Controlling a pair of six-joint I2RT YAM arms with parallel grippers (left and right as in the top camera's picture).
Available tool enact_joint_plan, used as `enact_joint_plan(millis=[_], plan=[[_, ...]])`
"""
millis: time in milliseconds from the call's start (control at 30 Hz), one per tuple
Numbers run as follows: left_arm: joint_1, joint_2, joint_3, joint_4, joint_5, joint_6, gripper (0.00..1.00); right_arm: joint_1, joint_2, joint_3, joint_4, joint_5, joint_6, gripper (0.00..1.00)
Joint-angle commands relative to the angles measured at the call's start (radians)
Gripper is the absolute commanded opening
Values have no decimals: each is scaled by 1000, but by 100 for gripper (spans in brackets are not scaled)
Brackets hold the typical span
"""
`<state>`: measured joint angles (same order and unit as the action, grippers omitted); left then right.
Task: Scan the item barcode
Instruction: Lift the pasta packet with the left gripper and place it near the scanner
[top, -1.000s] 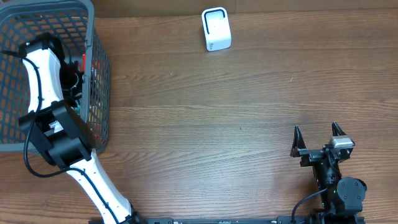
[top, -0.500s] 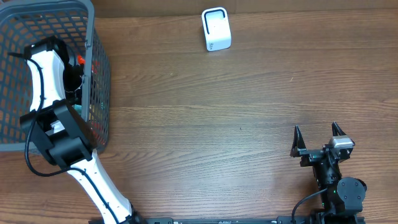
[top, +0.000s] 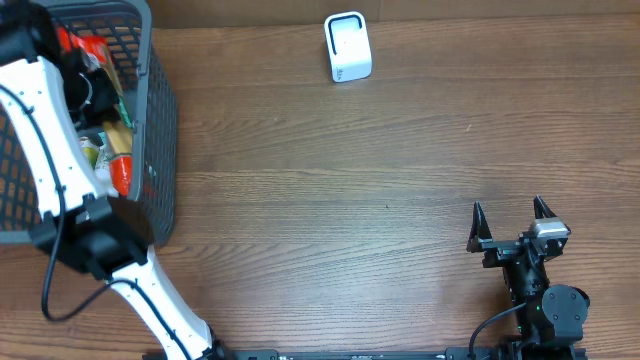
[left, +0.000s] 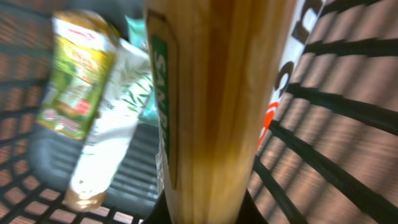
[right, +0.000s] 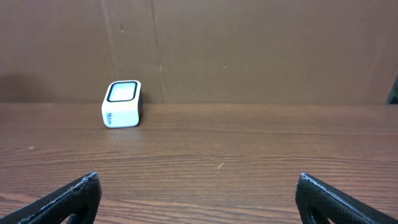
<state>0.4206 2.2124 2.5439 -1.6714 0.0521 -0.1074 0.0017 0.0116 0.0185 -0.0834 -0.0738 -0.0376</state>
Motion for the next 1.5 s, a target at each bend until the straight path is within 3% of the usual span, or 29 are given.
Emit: enact_joint_plan(millis=[0,200,267,367,400,433,600,933,1067,1133,1467], plan=[[35,-230,70,33,11,-51,4,4,-9,-10,4,-5,-12,100],[130,-452,70,88,27,-176,4,4,-9,-10,4,-5,-12,100],[133,-542,70,87,29,-276,4,4,-9,-10,4,-6,-12,100],[113,-615,70,84,164,-321,4,4,-9,-10,4,-5,-12,100],[66,-657,70,95,352,-281,4,4,-9,-10,4,-5,-12,100],[44,-665,70,98,408,-265,4,4,-9,-10,4,-5,-12,100],[-177,-669,69,82,464,-252,4,4,-9,-10,4,-5,-12,100],[-682,-370,43,52,314,-256,4,4,-9,-10,4,-5,-13,100],[-782,-241,42,137,239,-289,4,4,-9,-10,4,-5,-12,100],[-827,-145,43,173,192,-379,4,4,-9,-10,4,-5,-12,100],[-919,173,42,301,209,-634,4,4,-9,-10,4,-5,-12,100]])
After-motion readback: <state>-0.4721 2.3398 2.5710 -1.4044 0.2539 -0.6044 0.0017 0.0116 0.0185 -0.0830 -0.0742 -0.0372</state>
